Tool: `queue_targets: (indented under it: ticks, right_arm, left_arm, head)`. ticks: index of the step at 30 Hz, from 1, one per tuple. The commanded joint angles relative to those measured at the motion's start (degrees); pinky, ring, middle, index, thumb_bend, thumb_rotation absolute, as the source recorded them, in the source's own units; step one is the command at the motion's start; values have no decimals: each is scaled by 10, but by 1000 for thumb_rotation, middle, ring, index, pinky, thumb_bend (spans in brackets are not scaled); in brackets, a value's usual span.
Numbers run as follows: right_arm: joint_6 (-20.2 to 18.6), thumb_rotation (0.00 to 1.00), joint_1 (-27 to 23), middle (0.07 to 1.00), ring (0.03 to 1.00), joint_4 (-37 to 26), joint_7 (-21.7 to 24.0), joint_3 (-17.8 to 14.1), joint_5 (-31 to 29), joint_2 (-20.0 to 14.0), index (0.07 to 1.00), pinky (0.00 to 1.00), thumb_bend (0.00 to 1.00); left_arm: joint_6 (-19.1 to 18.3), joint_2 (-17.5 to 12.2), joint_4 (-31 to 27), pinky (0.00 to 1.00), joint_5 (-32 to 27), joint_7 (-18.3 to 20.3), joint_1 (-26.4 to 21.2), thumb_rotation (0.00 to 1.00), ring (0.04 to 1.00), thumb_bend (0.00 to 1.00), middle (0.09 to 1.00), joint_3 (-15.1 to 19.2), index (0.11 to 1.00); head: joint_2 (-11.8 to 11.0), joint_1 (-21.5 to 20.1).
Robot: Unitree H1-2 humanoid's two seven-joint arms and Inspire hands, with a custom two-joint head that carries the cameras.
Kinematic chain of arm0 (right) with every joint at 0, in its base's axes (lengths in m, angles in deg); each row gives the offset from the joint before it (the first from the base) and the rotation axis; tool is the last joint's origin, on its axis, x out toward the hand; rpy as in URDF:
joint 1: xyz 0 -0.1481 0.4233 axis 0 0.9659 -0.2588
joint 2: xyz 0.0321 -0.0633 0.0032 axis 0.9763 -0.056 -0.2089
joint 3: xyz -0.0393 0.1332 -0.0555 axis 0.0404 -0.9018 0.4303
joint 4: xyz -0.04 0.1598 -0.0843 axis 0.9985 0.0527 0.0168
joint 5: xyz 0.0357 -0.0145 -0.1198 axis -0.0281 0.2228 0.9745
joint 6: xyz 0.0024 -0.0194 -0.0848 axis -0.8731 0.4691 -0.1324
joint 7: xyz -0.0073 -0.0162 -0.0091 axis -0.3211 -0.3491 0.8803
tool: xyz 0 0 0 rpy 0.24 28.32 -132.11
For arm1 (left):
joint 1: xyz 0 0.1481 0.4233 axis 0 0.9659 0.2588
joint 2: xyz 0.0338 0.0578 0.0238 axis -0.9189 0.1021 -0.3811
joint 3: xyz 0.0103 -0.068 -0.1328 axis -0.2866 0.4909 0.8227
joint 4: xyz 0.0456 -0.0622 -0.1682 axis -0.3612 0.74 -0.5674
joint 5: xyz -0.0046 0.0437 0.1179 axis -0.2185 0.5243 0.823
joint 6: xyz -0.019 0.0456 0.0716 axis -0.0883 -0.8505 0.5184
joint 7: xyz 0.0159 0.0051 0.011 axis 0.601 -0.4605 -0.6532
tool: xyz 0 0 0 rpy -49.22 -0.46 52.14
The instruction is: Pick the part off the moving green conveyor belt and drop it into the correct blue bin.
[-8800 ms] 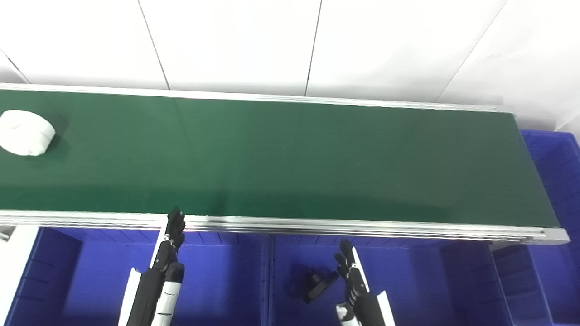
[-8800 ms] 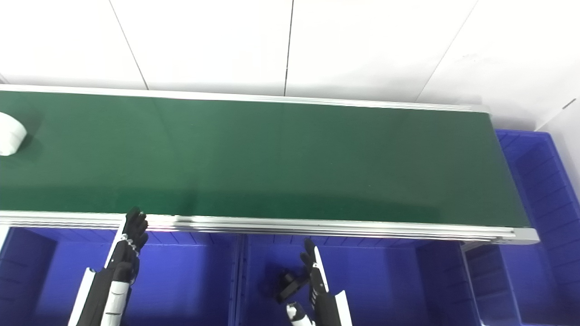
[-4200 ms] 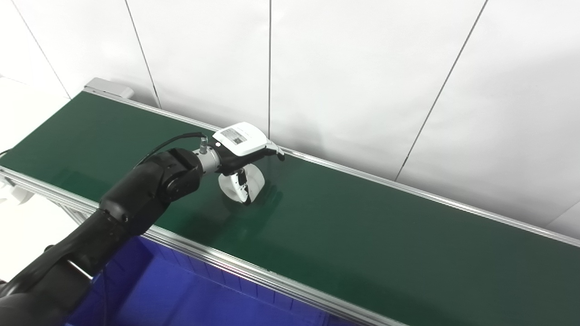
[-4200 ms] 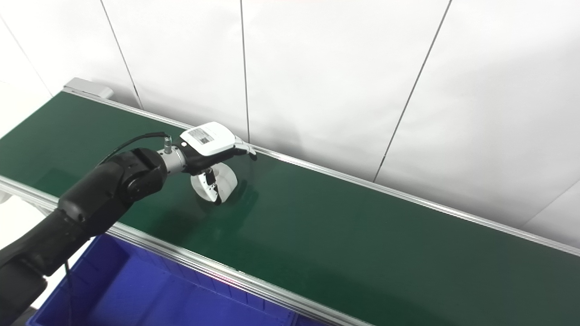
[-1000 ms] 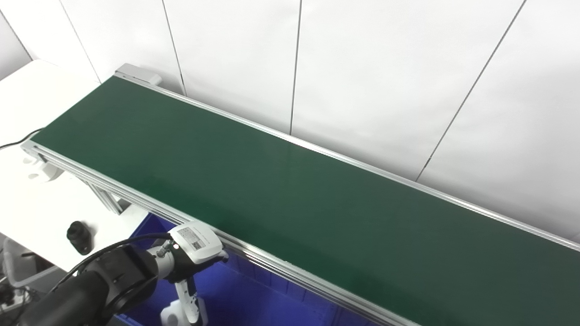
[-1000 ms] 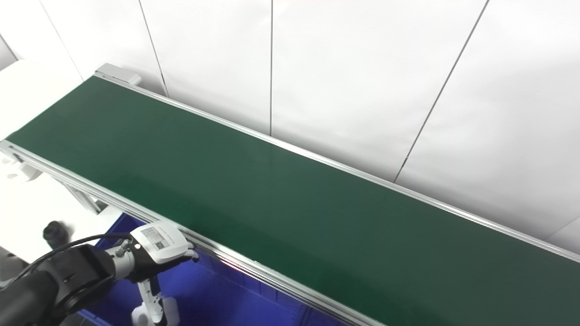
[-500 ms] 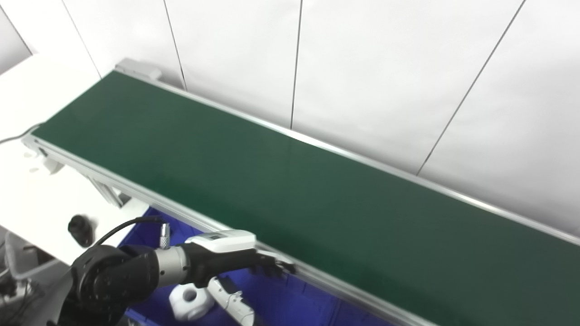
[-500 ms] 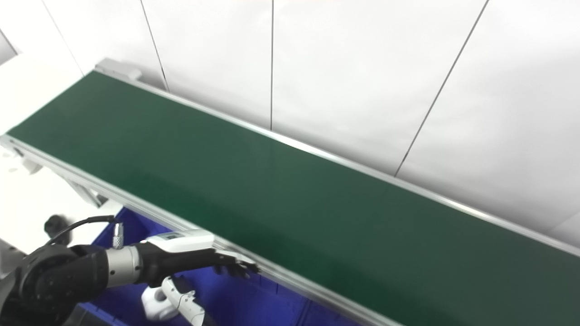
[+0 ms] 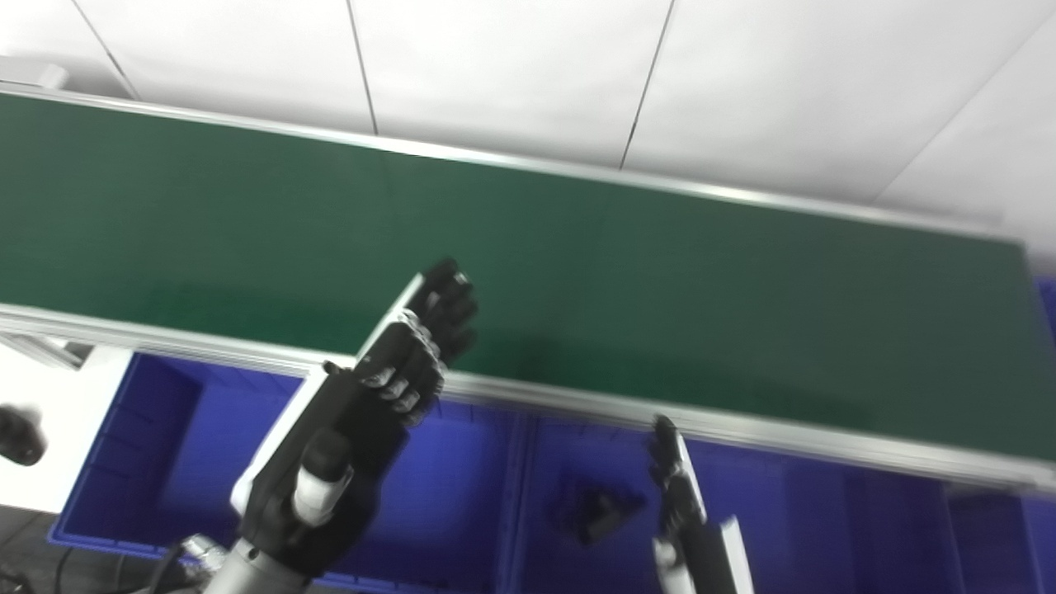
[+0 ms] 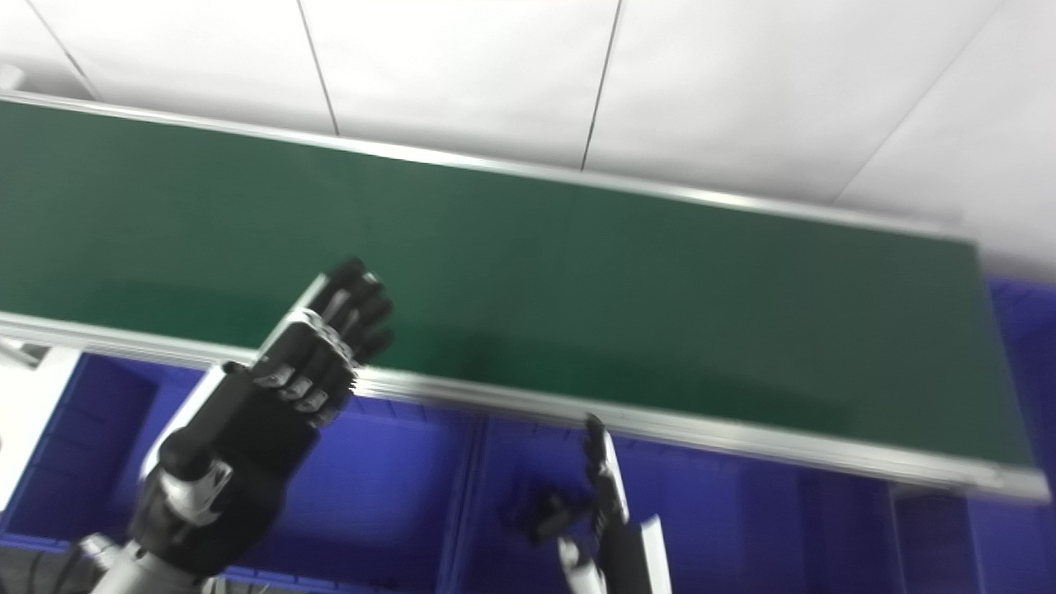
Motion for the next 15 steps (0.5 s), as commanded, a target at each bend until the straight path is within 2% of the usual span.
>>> queue_targets:
  ticks: [1, 2, 4, 7, 10, 12, 13, 15]
  right_arm:
    - [0, 992, 13, 997, 977, -11, -17, 67, 16, 83, 1000, 977, 824]
    - [-1, 989, 13, 996, 976, -8, -20, 71, 18, 86, 1000, 977, 826]
    - [0, 987, 12, 997, 977, 0, -31, 79, 28, 97, 1000, 977, 834]
    - [3, 996, 10, 1000, 984, 8, -45, 87, 40, 104, 1000, 991, 840]
    - [7, 994, 8, 1000, 986, 12, -56, 88, 43, 107, 1000, 999, 841]
    - [7, 994, 7, 1000, 991, 11, -61, 89, 43, 106, 1000, 1000, 842]
    - [8, 998, 7, 1000, 994, 10, -63, 89, 43, 105, 1000, 1000, 839]
    - [6, 1000, 9, 1000, 995, 6, -66, 88, 41, 101, 1000, 1000, 841]
  left_arm:
    - [58, -14, 15, 1000, 49, -14, 5, 966, 1000, 892, 1000, -14, 1000]
    - [66, -22, 24, 1000, 56, -20, 5, 979, 1000, 893, 1000, -17, 1000]
    - [87, -45, 59, 1000, 75, -26, 4, 994, 1000, 885, 1000, -21, 1000]
    - [120, -70, 104, 1000, 89, -32, -4, 1000, 1000, 885, 1000, -21, 1000]
    - [144, -86, 117, 1000, 121, -38, -11, 1000, 1000, 868, 1000, -29, 1000]
    - [163, -93, 117, 1000, 143, -43, -14, 1000, 1000, 834, 1000, -36, 1000]
    - [173, -96, 116, 1000, 152, -46, -14, 1000, 1000, 751, 1000, -40, 1000]
    - [207, -104, 112, 1000, 181, -51, -16, 1000, 1000, 697, 1000, -49, 1000]
  head:
    - [0, -22]
    - [0, -22]
    - [-2, -55]
    - [-2, -67]
    - [0, -67]
    - [0, -61]
    - [0, -61]
    - [-1, -54]
